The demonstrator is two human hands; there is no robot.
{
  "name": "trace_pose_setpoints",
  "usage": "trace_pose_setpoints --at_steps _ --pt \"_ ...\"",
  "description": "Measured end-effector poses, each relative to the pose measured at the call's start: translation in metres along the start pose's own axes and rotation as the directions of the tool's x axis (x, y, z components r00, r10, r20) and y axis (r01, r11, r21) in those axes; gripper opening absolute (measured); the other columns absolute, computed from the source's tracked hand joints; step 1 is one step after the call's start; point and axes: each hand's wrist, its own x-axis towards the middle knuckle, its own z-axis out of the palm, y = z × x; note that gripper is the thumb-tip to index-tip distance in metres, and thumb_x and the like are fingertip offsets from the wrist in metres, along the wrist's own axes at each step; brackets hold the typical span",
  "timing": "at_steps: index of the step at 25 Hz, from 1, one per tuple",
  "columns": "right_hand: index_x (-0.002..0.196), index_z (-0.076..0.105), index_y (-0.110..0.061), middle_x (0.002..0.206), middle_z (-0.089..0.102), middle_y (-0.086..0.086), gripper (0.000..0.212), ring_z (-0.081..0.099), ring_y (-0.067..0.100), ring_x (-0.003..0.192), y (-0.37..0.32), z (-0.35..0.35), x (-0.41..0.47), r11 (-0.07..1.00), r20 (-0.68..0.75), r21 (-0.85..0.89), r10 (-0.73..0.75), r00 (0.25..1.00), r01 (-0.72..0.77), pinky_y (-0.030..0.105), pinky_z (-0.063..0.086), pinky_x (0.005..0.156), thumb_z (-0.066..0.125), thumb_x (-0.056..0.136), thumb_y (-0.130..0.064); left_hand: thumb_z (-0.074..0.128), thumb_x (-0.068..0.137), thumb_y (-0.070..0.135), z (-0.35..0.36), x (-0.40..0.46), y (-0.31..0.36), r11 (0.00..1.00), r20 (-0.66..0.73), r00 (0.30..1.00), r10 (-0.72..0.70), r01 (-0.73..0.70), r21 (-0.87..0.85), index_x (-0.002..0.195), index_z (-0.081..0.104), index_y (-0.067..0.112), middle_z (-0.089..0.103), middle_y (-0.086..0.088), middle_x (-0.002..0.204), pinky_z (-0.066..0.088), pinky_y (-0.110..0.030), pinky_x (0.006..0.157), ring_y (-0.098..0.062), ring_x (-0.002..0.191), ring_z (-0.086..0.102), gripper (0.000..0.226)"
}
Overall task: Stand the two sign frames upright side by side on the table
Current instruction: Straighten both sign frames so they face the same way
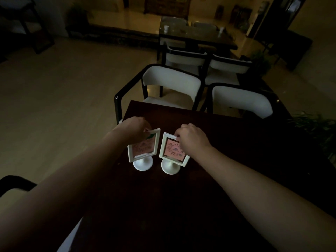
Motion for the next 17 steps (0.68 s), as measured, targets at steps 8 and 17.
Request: trace_pose_setpoints --at_steps 8,17 --pt "0.108 0.073 -0.017 0.106 0.065 0.003 0.018 0.058 0.023 0.098 0.0 0.0 0.0 0.999 -0.03 0.009 -0.046 0.998 0.046 0.036 0.042 0.079 0.065 0.092 -0.013 0.061 0.094 0.026 0.002 0.002 -0.008 0.999 0.009 1.0 -0.015 0.015 -0.042 0.118 0.068 0.021 0.059 -0.001 0.118 0.047 -0.03 0.076 -0.015 0.096 0.053 0.026" --pt "0.116 0.068 -0.014 0.112 0.06 0.006 0.022 0.057 0.026 0.103 -0.005 -0.002 -0.002 0.998 0.008 0.034 -0.051 0.999 0.051 0.035 0.042 0.075 0.061 0.095 -0.012 0.059 0.095 0.023 0.002 -0.001 -0.017 1.0 0.02 1.0 0.023 -0.023 -0.011 0.116 0.069 0.026 0.052 0.009 0.108 0.044 -0.023 0.069 -0.009 0.092 0.051 0.024"
